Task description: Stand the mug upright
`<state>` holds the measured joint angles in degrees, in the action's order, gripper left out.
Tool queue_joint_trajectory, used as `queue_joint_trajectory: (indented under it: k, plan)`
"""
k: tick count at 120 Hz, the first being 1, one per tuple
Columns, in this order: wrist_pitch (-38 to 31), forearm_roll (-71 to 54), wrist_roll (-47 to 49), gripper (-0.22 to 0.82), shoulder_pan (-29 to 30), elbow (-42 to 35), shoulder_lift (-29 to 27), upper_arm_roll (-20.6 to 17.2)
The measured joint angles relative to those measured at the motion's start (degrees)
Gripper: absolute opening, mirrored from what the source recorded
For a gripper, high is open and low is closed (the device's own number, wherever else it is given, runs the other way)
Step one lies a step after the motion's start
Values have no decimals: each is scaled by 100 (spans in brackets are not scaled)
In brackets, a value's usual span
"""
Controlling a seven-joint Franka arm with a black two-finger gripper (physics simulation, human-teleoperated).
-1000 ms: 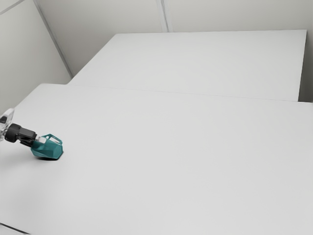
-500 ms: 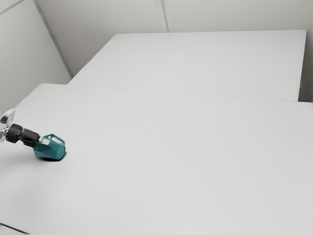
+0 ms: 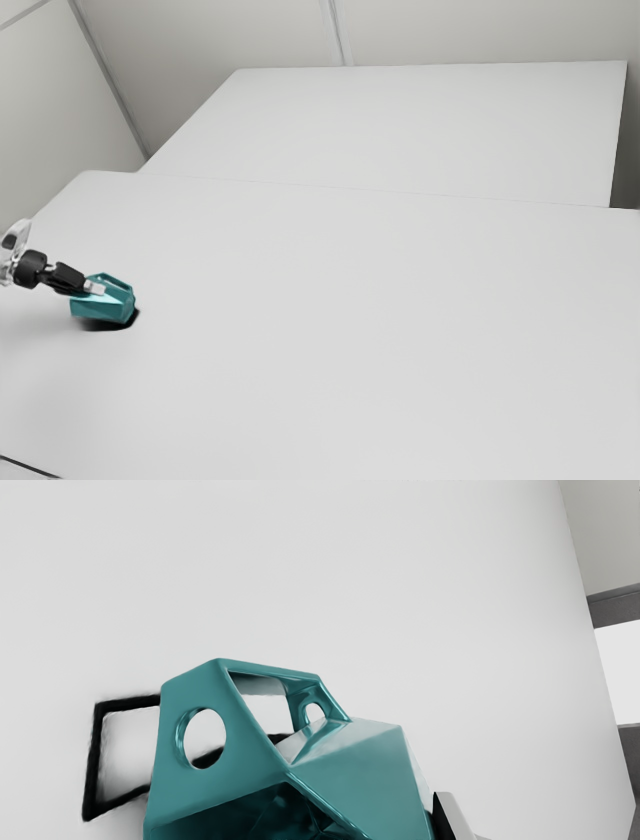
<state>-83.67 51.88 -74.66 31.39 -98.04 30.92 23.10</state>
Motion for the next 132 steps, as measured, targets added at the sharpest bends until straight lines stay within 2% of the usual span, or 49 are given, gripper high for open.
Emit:
queue_joint_trajectory:
  k: [20,36,47,64,89,118,132]
  plan:
    - [-29,126,10,-16,-114,30,-146,-92]
    - [-169,175,69,-17,-385,23,-470,-395]
    - [-453,4,176,-17,-727,-209,-886,-660]
    - [-1197,-715,406,-18,-1591,-674,-1552,-908]
    - [-2570,-2509,905,-18,-2706,-1864,-2481,-949]
    - [-3825,-4222,1583,-18,-3478,-2919,-3322,-952]
    - [-4367,-4741,1891,-18,-3556,-3353,-3541,-948]
